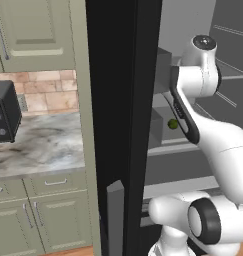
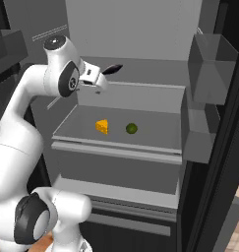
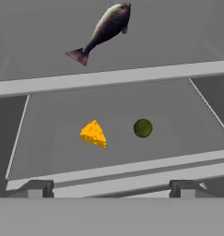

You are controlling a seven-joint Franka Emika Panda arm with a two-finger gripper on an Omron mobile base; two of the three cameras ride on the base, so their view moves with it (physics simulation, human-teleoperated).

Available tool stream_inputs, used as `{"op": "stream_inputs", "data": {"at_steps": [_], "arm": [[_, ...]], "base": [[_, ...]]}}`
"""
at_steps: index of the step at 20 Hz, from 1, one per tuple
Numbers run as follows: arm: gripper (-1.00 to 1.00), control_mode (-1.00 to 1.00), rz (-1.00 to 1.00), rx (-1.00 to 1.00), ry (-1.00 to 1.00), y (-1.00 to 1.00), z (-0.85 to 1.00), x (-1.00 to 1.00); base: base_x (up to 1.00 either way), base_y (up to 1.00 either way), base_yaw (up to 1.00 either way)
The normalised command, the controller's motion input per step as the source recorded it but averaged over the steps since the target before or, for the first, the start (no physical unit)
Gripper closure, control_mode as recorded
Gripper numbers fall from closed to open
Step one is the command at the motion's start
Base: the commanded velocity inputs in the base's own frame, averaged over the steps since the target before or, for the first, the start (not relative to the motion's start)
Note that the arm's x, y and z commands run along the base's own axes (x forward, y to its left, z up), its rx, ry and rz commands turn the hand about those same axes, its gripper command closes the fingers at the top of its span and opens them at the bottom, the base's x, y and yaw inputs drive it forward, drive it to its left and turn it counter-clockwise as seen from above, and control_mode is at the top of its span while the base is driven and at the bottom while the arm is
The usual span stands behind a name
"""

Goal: Take the cheese, fish, and lime from the fridge and place them on the plate on the dining counter to create an appetizer plate.

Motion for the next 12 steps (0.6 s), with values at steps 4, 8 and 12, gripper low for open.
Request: {"op": "stream_inputs", "data": {"at_steps": [4,8,12], "arm": [[-1.00,-1.00,0.00,0.00,0.00,-0.10,0.08,0.45],[-1.00,-1.00,-0.02,0.02,0.00,-0.07,0.17,0.61],[-1.00,-1.00,-0.04,0.04,0.00,-0.01,0.14,0.63]], "base": [[0.00,0.00,0.00],[0.00,0.00,0.00],[0.00,0.00,0.00]]}}
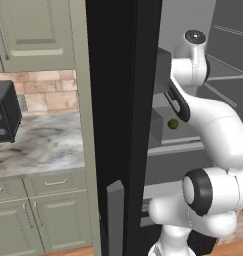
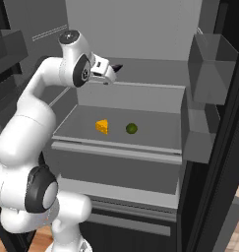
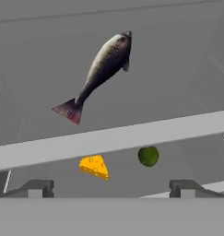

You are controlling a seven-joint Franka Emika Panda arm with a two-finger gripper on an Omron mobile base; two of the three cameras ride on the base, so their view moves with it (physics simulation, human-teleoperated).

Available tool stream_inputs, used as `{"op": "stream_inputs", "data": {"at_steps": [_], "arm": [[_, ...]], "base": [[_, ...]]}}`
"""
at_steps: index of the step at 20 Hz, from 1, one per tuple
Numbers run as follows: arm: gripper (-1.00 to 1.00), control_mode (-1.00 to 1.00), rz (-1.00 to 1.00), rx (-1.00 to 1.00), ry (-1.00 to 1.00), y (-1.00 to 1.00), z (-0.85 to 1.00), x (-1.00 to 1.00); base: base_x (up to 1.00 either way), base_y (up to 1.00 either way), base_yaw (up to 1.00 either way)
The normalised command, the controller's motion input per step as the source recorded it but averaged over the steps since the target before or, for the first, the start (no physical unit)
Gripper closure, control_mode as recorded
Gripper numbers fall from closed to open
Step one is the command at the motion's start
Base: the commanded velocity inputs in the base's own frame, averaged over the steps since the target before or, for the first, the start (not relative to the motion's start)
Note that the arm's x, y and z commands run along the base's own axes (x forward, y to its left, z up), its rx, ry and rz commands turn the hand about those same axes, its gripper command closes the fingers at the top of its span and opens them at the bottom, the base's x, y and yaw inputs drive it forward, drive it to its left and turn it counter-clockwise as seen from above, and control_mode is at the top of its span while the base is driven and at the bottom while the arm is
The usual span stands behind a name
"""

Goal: Take the cheese, fish, and lime from the fridge and place them on the plate on the dining counter to create an appetizer plate.

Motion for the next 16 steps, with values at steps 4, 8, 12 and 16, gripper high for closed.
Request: {"op": "stream_inputs", "data": {"at_steps": [4,8,12,16], "arm": [[-1.00,-1.00,-0.06,0.05,0.00,0.00,0.01,0.57],[-1.00,-1.00,-0.04,0.01,0.00,0.00,0.00,0.42],[-1.00,-1.00,-0.02,0.00,0.00,0.00,0.00,0.43],[-1.00,-1.00,-0.04,0.01,-0.01,0.00,0.00,0.39]], "base": [[0.00,0.00,0.00],[0.00,0.00,0.00],[0.00,0.00,0.00],[0.00,0.00,0.00]]}}
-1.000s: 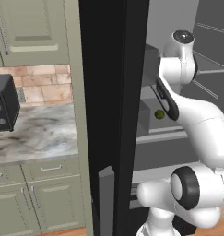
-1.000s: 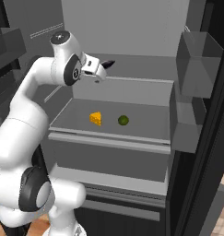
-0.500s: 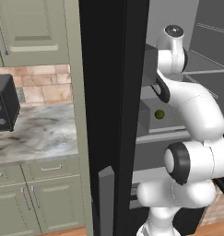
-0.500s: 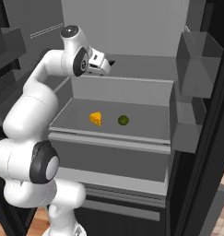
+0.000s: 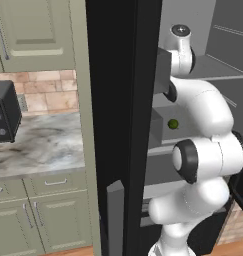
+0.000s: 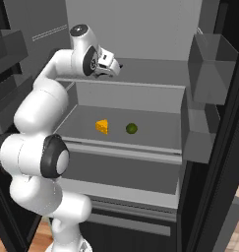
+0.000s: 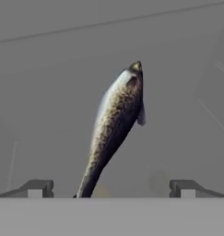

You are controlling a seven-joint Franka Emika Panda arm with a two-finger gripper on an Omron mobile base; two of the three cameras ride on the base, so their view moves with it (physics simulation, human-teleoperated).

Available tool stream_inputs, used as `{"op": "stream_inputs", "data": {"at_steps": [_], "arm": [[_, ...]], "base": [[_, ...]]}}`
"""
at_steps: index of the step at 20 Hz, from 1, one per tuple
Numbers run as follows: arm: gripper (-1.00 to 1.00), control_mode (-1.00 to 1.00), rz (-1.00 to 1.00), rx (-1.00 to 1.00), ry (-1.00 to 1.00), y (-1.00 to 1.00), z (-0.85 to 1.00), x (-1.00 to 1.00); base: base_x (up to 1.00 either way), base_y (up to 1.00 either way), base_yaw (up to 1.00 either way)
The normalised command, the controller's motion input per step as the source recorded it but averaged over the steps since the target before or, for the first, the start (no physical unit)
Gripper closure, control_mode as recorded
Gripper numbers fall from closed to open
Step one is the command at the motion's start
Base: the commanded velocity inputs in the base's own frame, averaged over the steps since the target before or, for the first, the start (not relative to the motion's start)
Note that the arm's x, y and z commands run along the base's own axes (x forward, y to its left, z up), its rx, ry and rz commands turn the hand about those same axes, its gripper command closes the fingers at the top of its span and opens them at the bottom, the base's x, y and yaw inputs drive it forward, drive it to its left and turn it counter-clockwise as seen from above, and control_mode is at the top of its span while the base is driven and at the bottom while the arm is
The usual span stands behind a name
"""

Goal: Take the cheese, fish, and lime from the fridge and place them on the plate on the dining counter to create an appetizer plate.

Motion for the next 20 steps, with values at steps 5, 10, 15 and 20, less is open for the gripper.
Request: {"op": "stream_inputs", "data": {"at_steps": [5,10,15,20], "arm": [[-1.00,-1.00,-0.08,0.07,0.00,-0.03,0.00,0.34],[-1.00,-1.00,-0.11,0.07,0.00,-0.05,0.00,0.22],[-1.00,-1.00,-0.08,0.03,0.00,-0.02,-0.08,0.29],[-1.00,-1.00,-0.05,0.00,0.00,-0.01,-0.20,0.28]], "base": [[0.00,0.00,0.00],[0.00,0.00,0.00],[0.00,0.00,0.00],[0.00,0.00,0.00]]}}
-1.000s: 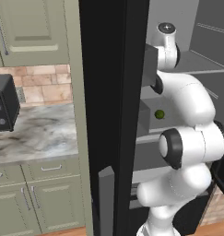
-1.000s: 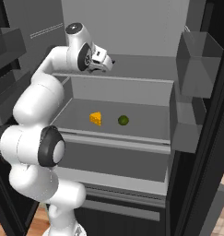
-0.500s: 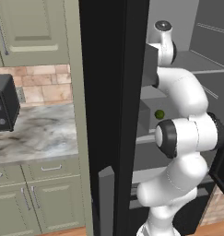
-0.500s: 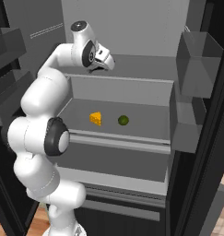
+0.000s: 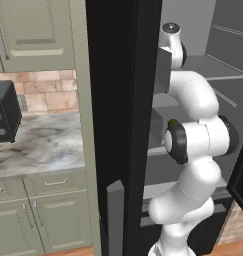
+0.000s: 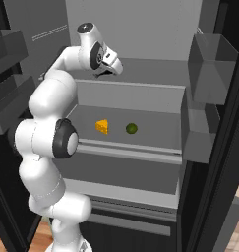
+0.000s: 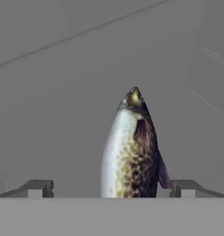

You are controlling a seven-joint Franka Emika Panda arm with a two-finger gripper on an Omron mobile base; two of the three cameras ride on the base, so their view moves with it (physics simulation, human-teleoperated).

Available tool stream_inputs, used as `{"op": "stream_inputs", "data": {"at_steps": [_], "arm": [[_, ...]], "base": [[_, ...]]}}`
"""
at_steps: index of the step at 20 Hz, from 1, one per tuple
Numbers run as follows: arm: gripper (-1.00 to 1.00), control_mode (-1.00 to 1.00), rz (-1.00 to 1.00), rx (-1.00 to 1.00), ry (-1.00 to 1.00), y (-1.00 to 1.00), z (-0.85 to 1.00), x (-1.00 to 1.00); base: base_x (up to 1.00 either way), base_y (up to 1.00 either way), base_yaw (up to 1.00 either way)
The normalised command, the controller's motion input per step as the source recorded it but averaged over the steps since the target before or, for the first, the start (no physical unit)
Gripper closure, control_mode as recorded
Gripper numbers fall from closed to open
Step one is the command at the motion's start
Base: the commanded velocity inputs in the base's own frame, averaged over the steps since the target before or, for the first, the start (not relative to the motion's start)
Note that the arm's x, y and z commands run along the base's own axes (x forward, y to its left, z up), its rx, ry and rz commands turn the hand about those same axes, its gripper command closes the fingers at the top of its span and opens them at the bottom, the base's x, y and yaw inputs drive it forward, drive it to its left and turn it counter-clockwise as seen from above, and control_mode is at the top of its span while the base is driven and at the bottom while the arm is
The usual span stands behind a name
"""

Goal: Take the cheese, fish, and lime from the fridge and place them on the plate on the dining counter to create an appetizer plate.

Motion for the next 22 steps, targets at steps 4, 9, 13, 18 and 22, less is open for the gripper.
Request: {"op": "stream_inputs", "data": {"at_steps": [4,9,13,18,22], "arm": [[-1.00,-1.00,-0.05,0.00,0.00,-0.16,-0.27,0.18],[1.00,-1.00,-0.05,0.00,0.03,-0.14,-0.51,0.01],[1.00,-1.00,0.00,0.00,0.02,0.00,-0.11,0.03],[1.00,-1.00,0.00,0.00,0.00,0.00,-0.07,-0.11],[1.00,-1.00,0.00,0.00,-0.07,0.00,-0.22,-0.91]], "base": [[0.00,0.00,0.00],[0.00,0.00,0.00],[0.00,0.00,0.00],[0.00,0.00,0.00],[0.00,0.00,0.00]]}}
